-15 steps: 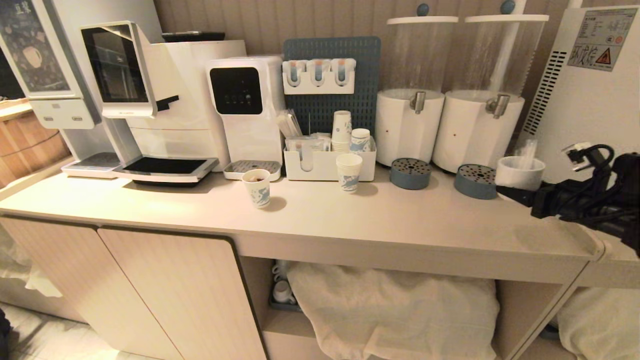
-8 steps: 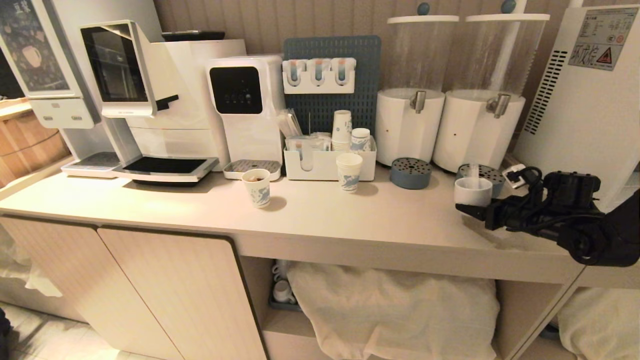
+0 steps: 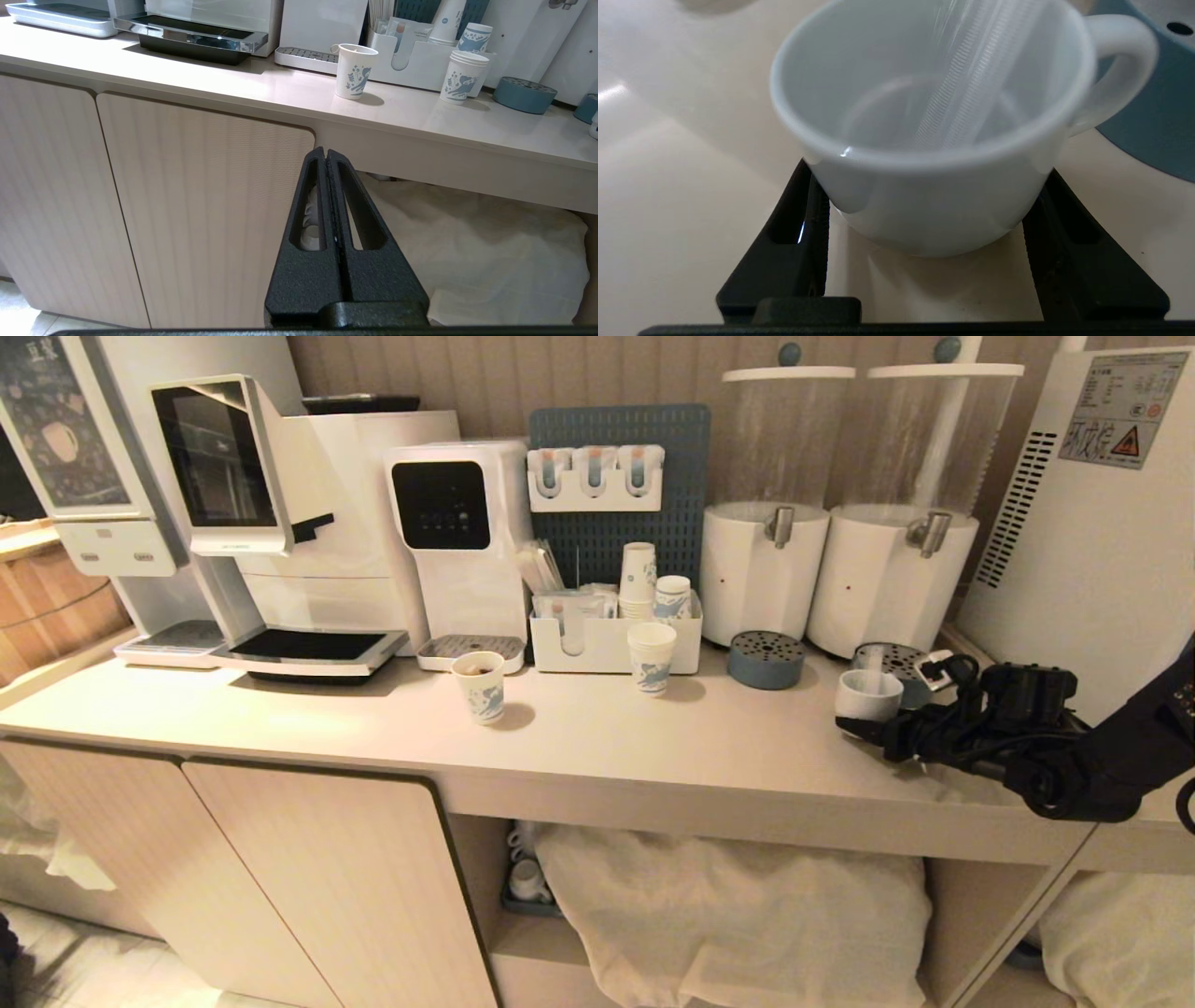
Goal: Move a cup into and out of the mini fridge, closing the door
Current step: Place the ceramic cup on the table
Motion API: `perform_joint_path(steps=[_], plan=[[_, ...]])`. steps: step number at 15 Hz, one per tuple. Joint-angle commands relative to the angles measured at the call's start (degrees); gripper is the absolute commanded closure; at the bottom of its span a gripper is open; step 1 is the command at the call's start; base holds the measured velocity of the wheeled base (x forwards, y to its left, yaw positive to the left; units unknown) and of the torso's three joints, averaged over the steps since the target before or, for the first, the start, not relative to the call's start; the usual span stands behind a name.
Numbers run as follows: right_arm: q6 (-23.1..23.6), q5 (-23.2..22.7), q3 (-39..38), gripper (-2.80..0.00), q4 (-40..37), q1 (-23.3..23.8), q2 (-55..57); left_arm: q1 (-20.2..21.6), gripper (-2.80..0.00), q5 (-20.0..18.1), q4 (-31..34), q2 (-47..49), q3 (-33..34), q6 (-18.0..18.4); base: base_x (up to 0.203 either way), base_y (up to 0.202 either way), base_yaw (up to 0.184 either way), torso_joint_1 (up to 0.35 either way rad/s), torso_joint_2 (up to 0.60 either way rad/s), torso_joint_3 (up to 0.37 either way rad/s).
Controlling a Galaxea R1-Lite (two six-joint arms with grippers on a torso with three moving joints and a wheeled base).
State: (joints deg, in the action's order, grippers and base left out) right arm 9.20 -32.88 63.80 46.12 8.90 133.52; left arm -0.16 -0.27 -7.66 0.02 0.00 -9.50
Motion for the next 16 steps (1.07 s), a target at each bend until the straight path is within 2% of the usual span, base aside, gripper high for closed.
perform_joint_path(steps=[1, 9, 15, 16], plan=[[1.2, 1.8, 0.4, 0.00, -0.1, 0.0, 2.0, 0.0, 0.00, 0.0, -0.1, -0.3, 2.3, -0.1, 0.000, 0.000, 0.000, 0.000, 0.00, 0.000], [1.3, 8.2, 2.3, 0.00, -1.3, 0.0, 3.0, -0.1, 0.00, 0.0, -0.1, -0.2, 2.3, -0.1, 0.000, 0.000, 0.000, 0.000, 0.00, 0.000], [1.3, 8.2, 1.5, 0.00, -0.7, 0.0, 2.7, 0.0, 0.00, 0.0, -0.1, -0.2, 2.3, -0.1, 0.000, 0.000, 0.000, 0.000, 0.00, 0.000], [1.3, 8.2, 1.4, -2.80, -0.7, -0.1, 2.7, -0.1, 0.00, 0.0, -0.1, -0.3, 2.3, -0.1, 0.000, 0.000, 0.000, 0.000, 0.00, 0.000]])
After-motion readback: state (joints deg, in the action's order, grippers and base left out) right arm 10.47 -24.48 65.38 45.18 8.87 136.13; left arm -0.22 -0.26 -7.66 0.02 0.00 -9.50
